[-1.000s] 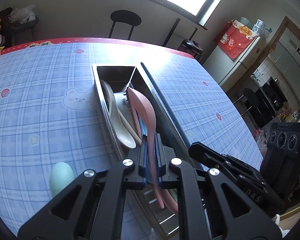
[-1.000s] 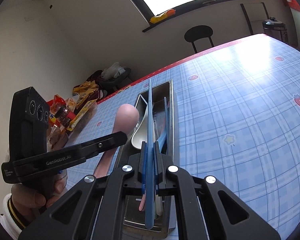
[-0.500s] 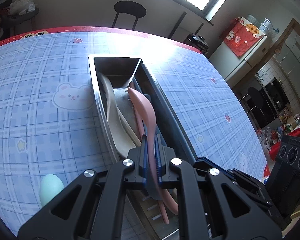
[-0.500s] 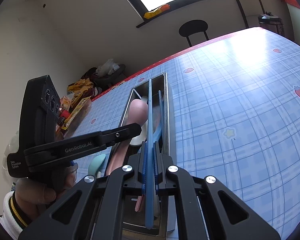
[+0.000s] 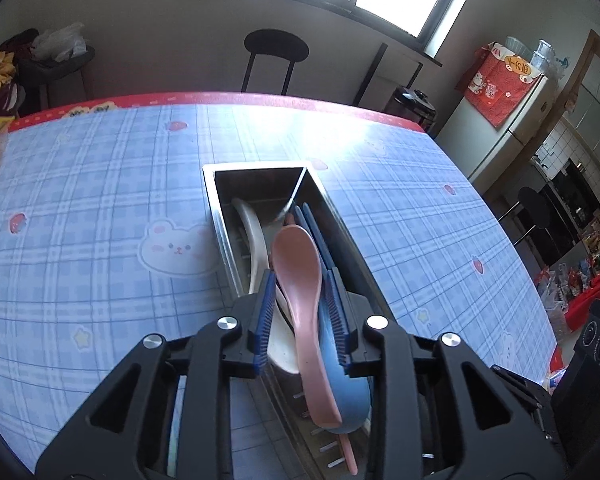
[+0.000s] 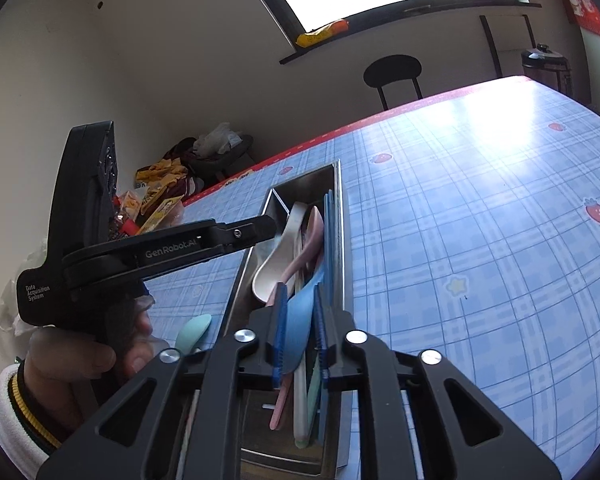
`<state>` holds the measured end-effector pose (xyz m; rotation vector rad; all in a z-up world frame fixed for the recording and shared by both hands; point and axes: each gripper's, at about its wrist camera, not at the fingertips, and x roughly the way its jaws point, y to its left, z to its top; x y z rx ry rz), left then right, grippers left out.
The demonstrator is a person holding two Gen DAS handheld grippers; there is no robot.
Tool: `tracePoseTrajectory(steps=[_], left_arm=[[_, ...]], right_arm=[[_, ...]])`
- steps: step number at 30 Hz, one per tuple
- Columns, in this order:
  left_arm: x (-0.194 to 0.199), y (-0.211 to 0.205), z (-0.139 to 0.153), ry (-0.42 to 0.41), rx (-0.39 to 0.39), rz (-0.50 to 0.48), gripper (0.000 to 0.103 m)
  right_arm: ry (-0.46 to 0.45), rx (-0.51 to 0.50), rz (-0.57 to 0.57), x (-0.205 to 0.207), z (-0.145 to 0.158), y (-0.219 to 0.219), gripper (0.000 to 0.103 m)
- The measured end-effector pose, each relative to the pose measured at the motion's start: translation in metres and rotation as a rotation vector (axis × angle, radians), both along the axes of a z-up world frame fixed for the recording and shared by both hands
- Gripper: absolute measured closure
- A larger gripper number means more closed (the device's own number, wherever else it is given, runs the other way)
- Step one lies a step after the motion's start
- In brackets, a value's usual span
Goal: Organize utensils
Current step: 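Lower the pink spoon and chopstick into the steel tray and open both tools, then withdraw both tools from the tray back toward the utensil pile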
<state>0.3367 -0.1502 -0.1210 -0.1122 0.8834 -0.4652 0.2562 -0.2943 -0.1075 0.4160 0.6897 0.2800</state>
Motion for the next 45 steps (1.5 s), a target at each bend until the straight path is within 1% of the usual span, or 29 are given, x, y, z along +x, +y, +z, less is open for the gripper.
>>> tracePoseTrajectory(steps=[1,2,3,4,5,6,7,8,9,11,17,21,24,27,32,35,38,39,40,41,42,44,45], left_arm=[[-0.004,0.005,0.008,-0.028,0.005,0.005,0.059],[-0.009,0.011,0.017,-0.058,0.007,0.012,0.049],[-0.015,0.017,0.025,-0.087,0.009,0.02,0.045],[-0.023,0.023,0.032,-0.114,0.016,0.03,0.04],[-0.03,0.03,0.038,-0.135,0.026,0.039,0.036],[-0.037,0.036,0.043,-0.154,0.036,0.047,0.028],[-0.046,0.044,0.048,-0.176,0.046,0.06,0.011],[-0.055,0.05,0.051,-0.2,0.056,0.075,0.008],[-0.064,0.057,0.054,-0.217,0.072,0.083,0.008],[-0.083,0.073,0.054,-0.23,0.112,0.097,0.007],[-0.135,0.117,0.045,-0.262,0.186,0.173,0.006],[-0.163,0.148,0.033,-0.247,0.184,0.203,0.006],[-0.181,0.167,0.024,-0.25,0.174,0.224,0.006],[-0.192,0.18,0.016,-0.259,0.156,0.237,0.006],[-0.191,0.182,0.007,-0.279,0.114,0.231,0.006],[-0.19,0.176,-0.001,-0.282,0.073,0.196,0.006],[-0.19,0.167,-0.009,-0.27,0.045,0.147,0.006],[-0.19,0.164,-0.011,-0.264,0.049,0.129,0.006],[-0.19,0.162,-0.012,-0.266,0.058,0.121,0.006],[-0.192,0.161,-0.012,-0.276,0.061,0.118,0.006],[-0.194,0.16,-0.012,-0.284,0.061,0.116,0.006],[-0.196,0.16,-0.013,-0.293,0.065,0.113,0.006],[-0.197,0.16,-0.013,-0.296,0.072,0.113,0.006]], right_arm=[[-0.016,-0.011,-0.008,-0.002,0.003,-0.001,0.068],[-0.032,-0.029,-0.017,-0.004,0.006,0.0,0.056],[-0.045,-0.045,-0.023,-0.005,0.008,-0.001,0.048],[-0.056,-0.058,-0.027,-0.007,0.01,0.0,0.043],[-0.066,-0.066,-0.03,-0.008,0.012,0.0,0.035],[-0.073,-0.07,-0.032,-0.009,0.013,0.0,0.027],[-0.077,-0.073,-0.032,-0.009,0.014,0.0,0.023],[-0.081,-0.078,-0.032,-0.01,0.014,0.0,0.016],[-0.084,-0.085,-0.032,-0.01,0.014,0.001,0.01],[-0.088,-0.113,-0.024,-0.013,0.015,0.005,0.006],[-0.137,-0.22,0.016,-0.028,0.022,0.029,0.006],[-0.186,-0.286,0.047,-0.041,0.026,0.046,0.006],[-0.171,-0.308,0.068,-0.048,0.027,0.055,0.006],[-0.179,-0.318,0.078,-0.063,0.029,0.061,0.006],[-0.116,-0.317,0.116,-0.082,0.022,0.064,0.006],[-0.087,-0.364,0.12,-0.097,0.016,0.07,0.006],[-0.065,-0.367,0.127,-0.107,0.009,0.072,0.006],[-0.05,-0.373,0.126,-0.108,0.006,0.073,0.007],[-0.041,-0.377,0.138,-0.109,0.004,0.075,0.011],[-0.034,-0.383,0.154,-0.109,0.002,0.078,0.025],[-0.025,-0.396,0.166,-0.108,-0.001,0.081,0.033],[-0.046,-0.442,0.171,-0.109,-0.003,0.091,0.039],[-0.051,-0.458,0.185,-0.109,-0.003,0.095,0.045]])
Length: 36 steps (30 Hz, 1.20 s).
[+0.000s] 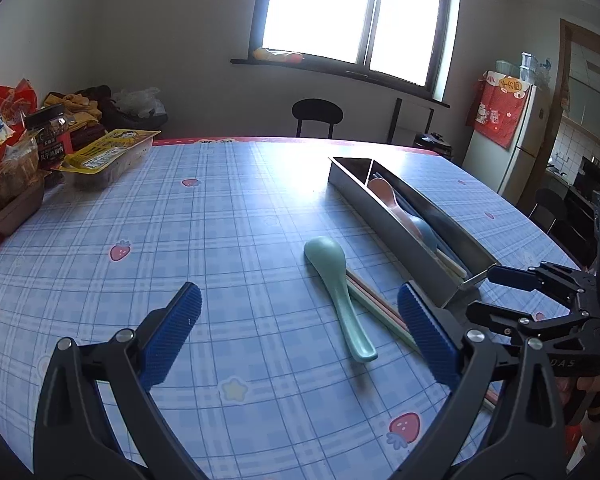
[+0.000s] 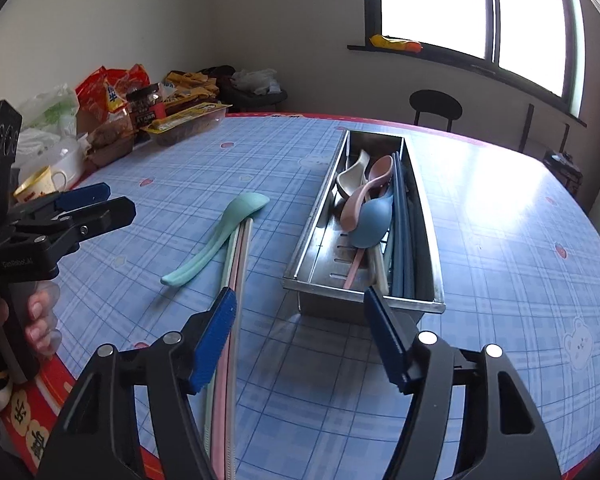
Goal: Organize utensils
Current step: 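Withdraw both tools from the tray back toward the utensil pile, then grasp a beige chopstick with the right tool while the left tool grasps the green spoon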
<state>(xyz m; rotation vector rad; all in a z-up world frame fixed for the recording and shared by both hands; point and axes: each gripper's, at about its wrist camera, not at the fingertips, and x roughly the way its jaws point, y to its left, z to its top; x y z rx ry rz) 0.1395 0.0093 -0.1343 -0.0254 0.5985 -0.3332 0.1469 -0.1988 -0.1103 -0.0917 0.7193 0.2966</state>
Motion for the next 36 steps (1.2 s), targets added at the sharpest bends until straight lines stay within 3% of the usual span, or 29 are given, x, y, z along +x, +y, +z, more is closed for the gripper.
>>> tracePoseTrajectory(steps=[3,5,12,22,29,36], left_arm=[[-0.002,0.0,-0.002,-0.01,0.022,0.013,0.006],[-0.002,0.002,-0.001,-0.009,0.006,0.008,0.006],[0.001,0.005,-0.002,0.013,-0.008,-0.003,0.006],[0.0,-0.001,-0.005,0.016,0.015,-0.016,0.007],[0.002,0.0,-0.007,0.035,0.003,-0.017,0.018],[0.014,0.001,-0.015,0.126,-0.034,-0.055,0.047]], right_arm=[[0.01,-0.013,0.037,-0.002,0.001,0.011,0.057],[0.009,-0.03,0.055,-0.006,0.001,0.016,0.06],[0.098,-0.016,0.109,-0.006,-0.014,0.014,0.09],[0.144,-0.037,0.164,0.0,-0.021,0.025,0.091],[0.157,-0.086,0.191,0.005,-0.025,0.035,0.091],[0.18,-0.026,0.18,0.011,-0.025,0.026,0.096]])
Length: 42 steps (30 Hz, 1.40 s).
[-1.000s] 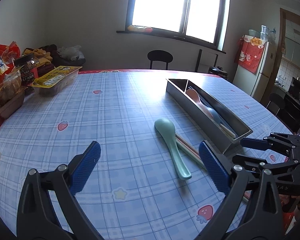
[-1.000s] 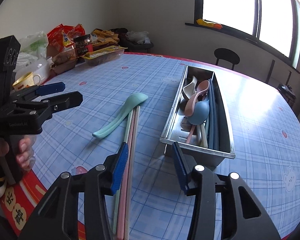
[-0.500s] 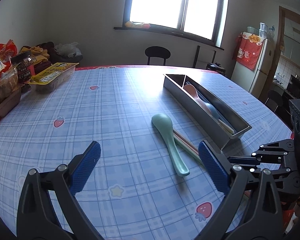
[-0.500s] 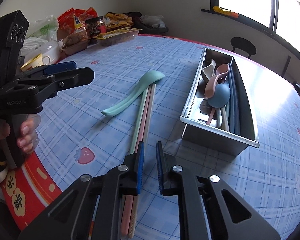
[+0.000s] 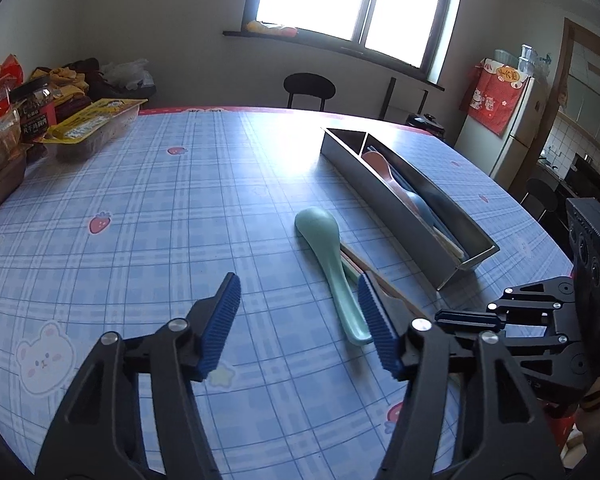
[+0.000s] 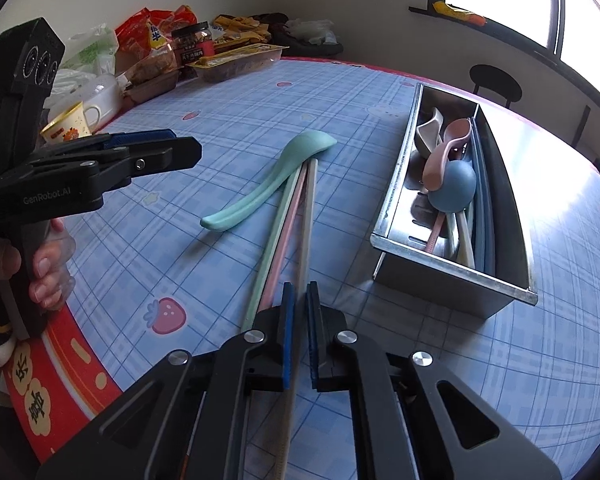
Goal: Organize utensils
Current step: 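Grasp a beige chopstick with the right tool while the left tool grasps the green spoon, then lift the green spoon with the left tool while the right tool holds the beige chopstick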
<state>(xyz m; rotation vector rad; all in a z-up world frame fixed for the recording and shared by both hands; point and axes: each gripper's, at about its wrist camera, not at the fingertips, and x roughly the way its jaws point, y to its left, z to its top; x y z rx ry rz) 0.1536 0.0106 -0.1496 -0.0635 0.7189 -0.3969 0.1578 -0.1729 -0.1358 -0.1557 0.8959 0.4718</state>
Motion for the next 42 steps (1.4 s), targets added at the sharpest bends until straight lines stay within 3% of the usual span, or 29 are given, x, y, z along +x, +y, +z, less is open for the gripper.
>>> tracePoseTrajectory(steps=[2,11,17,21,25,34,42], left_arm=[[0.005,-0.002,-0.001,0.038,-0.01,-0.021,0.054],[0.049,-0.029,-0.003,0.153,0.0,-0.043,0.056],[0.077,-0.048,-0.021,0.205,0.056,-0.028,0.056],[0.085,-0.049,-0.022,0.213,0.039,-0.021,0.057],[0.09,-0.05,-0.023,0.221,0.028,-0.019,0.065],[0.092,-0.049,-0.023,0.247,-0.004,-0.048,0.072],[0.055,-0.061,-0.019,0.183,0.123,-0.165,0.073]], right_arm=[[0.004,0.01,-0.003,0.0,0.0,-0.002,0.096],[0.013,0.03,-0.004,0.001,0.0,-0.006,0.096],[0.019,0.044,-0.005,0.001,0.001,-0.008,0.096],[0.022,0.052,-0.005,0.001,0.001,-0.009,0.096],[0.026,0.058,-0.005,0.002,0.001,-0.008,0.096],[0.02,0.051,-0.007,0.001,0.002,-0.007,0.096],[0.025,0.058,-0.009,0.002,0.002,-0.008,0.097]])
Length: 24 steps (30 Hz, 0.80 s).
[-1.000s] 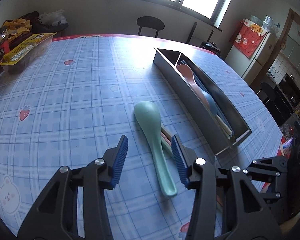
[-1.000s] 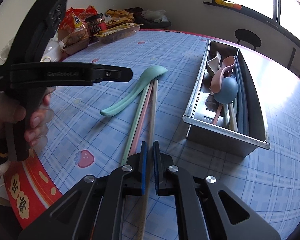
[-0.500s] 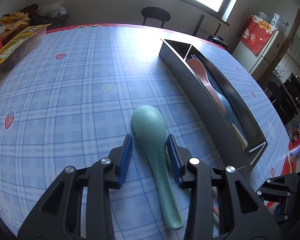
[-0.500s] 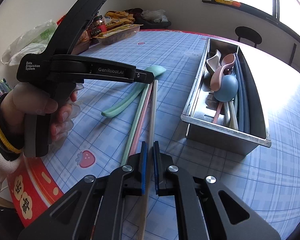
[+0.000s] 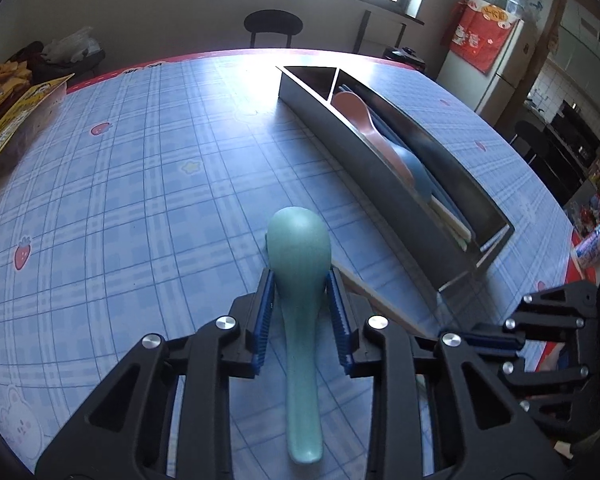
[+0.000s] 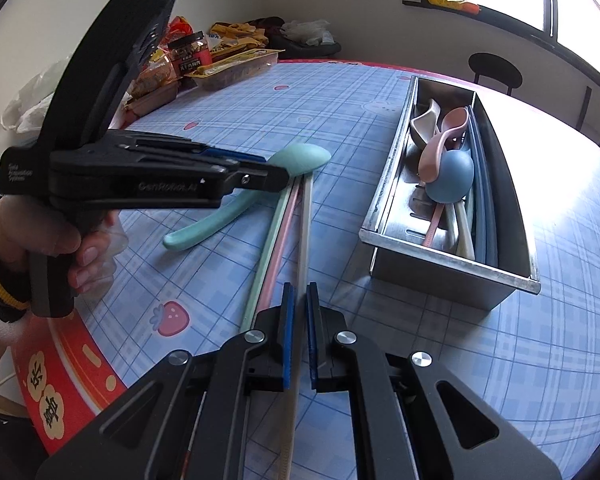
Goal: Organize utensils
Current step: 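Lift the green spoon with the left tool while the right tool holds the beige chopstick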
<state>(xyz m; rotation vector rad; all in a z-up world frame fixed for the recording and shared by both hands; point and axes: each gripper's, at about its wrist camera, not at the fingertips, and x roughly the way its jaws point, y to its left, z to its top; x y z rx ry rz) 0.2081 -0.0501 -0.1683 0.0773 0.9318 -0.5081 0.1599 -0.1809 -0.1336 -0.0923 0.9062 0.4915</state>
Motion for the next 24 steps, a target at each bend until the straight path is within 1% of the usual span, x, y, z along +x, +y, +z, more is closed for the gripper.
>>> tracePoseTrajectory(steps=[2,5,8,10,13,15,19,21,22,24], left_arm=[[-0.012,-0.001,-0.001,-0.017,0.022,-0.032,0.075],[-0.019,0.0,-0.004,0.011,0.036,-0.045,0.077],[-0.024,0.005,-0.006,0.006,0.034,-0.06,0.076],[-0.022,0.009,-0.006,0.014,0.012,-0.055,0.076],[-0.016,0.014,-0.007,0.028,-0.031,-0.042,0.08],[-0.014,0.017,-0.007,0.045,-0.061,-0.038,0.08],[-0.018,0.019,-0.003,0.052,-0.088,-0.044,0.082],[-0.022,0.019,0.001,0.057,-0.12,-0.06,0.082],[-0.024,0.018,0.002,0.06,-0.129,-0.069,0.082],[-0.027,0.011,0.002,0.061,-0.114,-0.092,0.082]], right_arm=[[0.001,0.002,0.0,0.0,0.0,0.0,0.097],[0.0,0.0,0.0,0.0,0.0,0.0,0.097],[-0.002,-0.004,0.0,0.0,0.0,0.0,0.097],[-0.003,-0.007,-0.001,0.0,0.001,0.0,0.097],[-0.003,-0.008,-0.001,0.001,0.0,0.0,0.097],[-0.004,-0.008,-0.001,0.001,0.0,0.0,0.097],[-0.001,-0.004,-0.003,0.001,0.0,-0.001,0.097],[0.0,-0.003,-0.003,0.001,-0.001,-0.001,0.097],[-0.001,-0.003,-0.003,0.001,-0.001,-0.001,0.097],[-0.002,-0.005,-0.003,0.001,-0.001,-0.001,0.097]])
